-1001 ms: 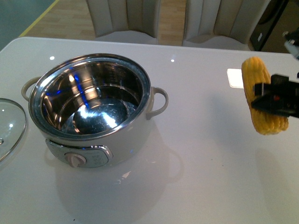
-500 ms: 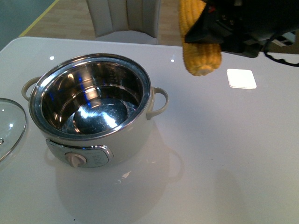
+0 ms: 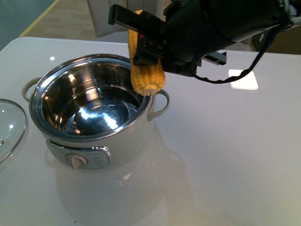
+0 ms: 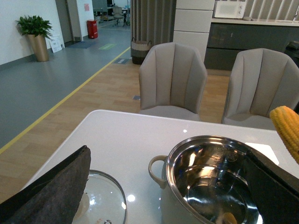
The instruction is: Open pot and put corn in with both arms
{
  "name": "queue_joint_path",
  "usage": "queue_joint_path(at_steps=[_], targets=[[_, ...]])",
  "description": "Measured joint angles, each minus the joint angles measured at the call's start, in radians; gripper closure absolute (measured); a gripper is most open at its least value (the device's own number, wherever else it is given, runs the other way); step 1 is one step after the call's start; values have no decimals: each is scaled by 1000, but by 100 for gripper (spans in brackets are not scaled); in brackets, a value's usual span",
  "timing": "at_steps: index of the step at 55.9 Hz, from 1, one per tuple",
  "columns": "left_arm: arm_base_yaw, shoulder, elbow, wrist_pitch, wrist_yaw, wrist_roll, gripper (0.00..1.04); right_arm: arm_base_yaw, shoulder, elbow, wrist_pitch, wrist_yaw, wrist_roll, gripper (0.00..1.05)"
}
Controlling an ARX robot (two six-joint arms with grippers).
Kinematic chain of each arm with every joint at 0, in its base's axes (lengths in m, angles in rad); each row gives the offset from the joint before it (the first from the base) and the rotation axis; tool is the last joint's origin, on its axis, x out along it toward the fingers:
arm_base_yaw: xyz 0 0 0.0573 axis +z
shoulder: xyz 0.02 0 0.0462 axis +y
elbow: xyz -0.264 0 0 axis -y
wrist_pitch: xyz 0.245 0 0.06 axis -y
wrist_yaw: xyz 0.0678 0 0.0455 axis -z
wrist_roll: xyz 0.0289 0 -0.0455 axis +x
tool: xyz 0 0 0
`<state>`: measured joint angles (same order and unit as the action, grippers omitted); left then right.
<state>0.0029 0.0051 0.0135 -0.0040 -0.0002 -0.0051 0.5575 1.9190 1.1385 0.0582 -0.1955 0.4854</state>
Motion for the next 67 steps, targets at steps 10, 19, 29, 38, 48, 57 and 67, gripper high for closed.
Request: queue_joint_path(at_steps=[10, 19, 29, 38, 48, 57, 67], targets=[[0, 0, 0, 0, 0, 0, 7, 41, 68, 71, -17, 8, 18, 82], [0, 0, 0, 0, 0, 0, 7, 67, 126, 130, -38, 32, 20, 82], [0, 0, 0, 0, 0, 0, 7, 97, 196, 188, -55, 53, 14, 82], [0, 0, 0, 0, 0, 0, 7, 108, 240, 235, -75, 65, 4, 82], [0, 0, 0, 0, 0, 0, 7, 111, 286, 283, -100, 78, 2, 81], [0, 0, 0, 0, 0, 0, 7, 115, 297, 295, -114, 77, -4, 47], [0, 0, 0, 0, 0, 0, 7, 110, 296, 291, -108, 76, 2, 21]])
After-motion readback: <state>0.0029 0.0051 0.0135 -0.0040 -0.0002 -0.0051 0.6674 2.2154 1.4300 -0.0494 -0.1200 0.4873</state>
